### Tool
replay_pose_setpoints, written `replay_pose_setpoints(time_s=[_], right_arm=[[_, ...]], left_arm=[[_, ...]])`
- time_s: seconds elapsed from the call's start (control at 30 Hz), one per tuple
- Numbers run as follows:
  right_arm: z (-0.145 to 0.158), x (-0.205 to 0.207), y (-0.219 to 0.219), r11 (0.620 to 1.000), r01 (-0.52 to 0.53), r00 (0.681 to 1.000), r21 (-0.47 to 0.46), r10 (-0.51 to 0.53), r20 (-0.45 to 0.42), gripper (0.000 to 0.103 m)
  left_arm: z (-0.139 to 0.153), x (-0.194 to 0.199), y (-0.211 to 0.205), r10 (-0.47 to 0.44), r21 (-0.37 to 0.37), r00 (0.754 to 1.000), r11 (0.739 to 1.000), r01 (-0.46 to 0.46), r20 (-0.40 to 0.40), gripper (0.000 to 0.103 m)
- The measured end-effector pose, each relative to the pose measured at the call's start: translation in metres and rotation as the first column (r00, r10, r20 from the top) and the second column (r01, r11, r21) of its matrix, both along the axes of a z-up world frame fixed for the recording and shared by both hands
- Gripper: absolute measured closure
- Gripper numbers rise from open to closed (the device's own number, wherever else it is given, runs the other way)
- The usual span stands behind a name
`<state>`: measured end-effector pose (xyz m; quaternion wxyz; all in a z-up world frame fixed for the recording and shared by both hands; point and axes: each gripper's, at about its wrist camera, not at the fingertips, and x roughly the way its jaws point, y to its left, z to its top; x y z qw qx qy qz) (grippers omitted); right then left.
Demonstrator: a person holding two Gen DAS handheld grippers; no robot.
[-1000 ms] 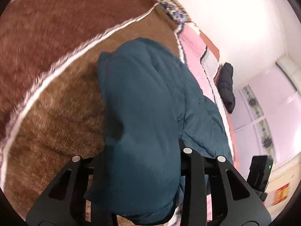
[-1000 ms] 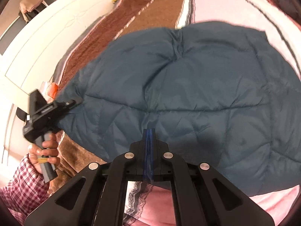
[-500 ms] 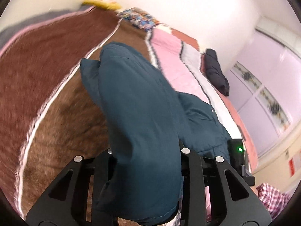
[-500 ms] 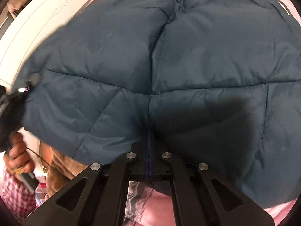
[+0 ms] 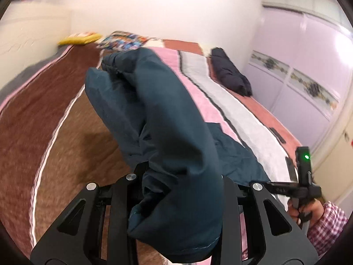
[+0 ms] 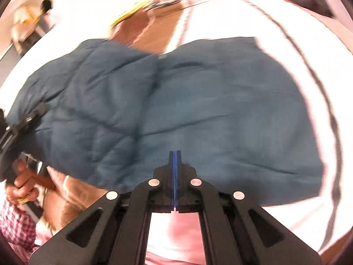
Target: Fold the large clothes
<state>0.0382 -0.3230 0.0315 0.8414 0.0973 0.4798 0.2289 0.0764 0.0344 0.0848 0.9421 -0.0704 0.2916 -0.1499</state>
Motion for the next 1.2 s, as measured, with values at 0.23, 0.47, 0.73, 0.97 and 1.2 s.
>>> replay_pose_setpoints(time_s=[0.23, 0.47, 0.73, 0.97, 1.2], right_arm=[[-0.051, 0.022, -0.048, 0.983, 0.150, 0.980, 0.101, -0.135, -0.144, 0.103], [-0.065, 0.017, -0.052, 0.967, 0.149, 0.977, 0.205, -0.111, -0.184, 0.103], [-0.088, 0.009, -0.095, 0.900, 0.208, 0.960, 0.383, -0.113, -0.256, 0.103], [-0.089, -0.010, -0.128, 0.851, 0.260, 0.948, 0.455, -0.136, -0.287, 0.103], [-0.073, -0.038, -0.171, 0.857, 0.309, 0.942, 0.412, -0.216, -0.257, 0.103]], left_arm=[[0.008, 0.018, -0.078, -0.142, 0.078, 0.990, 0.987, 0.142, -0.003, 0.074], [-0.022, 0.034, -0.167, -0.275, 0.173, 0.957, 0.942, 0.287, -0.086, 0.074], [-0.070, 0.040, -0.233, -0.338, 0.307, 0.926, 0.875, 0.375, -0.167, 0.073], [-0.091, 0.034, -0.252, -0.380, 0.388, 0.905, 0.817, 0.426, -0.192, 0.056], [-0.070, 0.024, -0.249, -0.426, 0.255, 0.877, 0.843, 0.474, -0.222, 0.023]])
